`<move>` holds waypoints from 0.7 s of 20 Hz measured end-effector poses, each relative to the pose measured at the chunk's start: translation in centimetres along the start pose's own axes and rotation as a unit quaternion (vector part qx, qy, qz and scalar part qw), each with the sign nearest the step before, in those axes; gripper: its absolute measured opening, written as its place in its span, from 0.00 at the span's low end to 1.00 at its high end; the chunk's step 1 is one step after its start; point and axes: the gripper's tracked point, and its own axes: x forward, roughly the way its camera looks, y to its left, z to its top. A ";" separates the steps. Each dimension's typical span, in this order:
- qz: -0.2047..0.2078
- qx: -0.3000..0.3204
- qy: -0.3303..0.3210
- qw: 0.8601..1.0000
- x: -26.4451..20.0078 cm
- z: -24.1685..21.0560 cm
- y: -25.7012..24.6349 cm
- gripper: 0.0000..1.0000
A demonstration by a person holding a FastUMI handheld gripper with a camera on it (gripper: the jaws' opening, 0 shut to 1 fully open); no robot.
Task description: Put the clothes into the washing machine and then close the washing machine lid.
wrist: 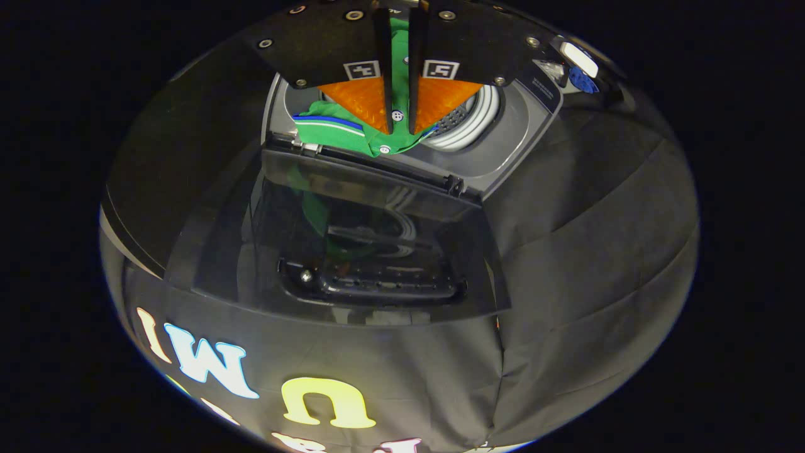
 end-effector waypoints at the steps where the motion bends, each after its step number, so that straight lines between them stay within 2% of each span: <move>1: 0.002 0.002 0.002 1.000 0.0 -0.4 0.2 0.23; 4: 0.008 0.011 0.017 1.000 0.0 -1.9 0.9 0.60; 7: -0.005 -0.006 0.015 1.000 -0.2 -2.6 0.5 0.98; 10: -0.004 -0.005 -0.010 1.000 -1.1 -2.2 1.1 0.97; 14: 0.003 0.002 -0.076 0.997 -3.2 1.4 1.9 0.97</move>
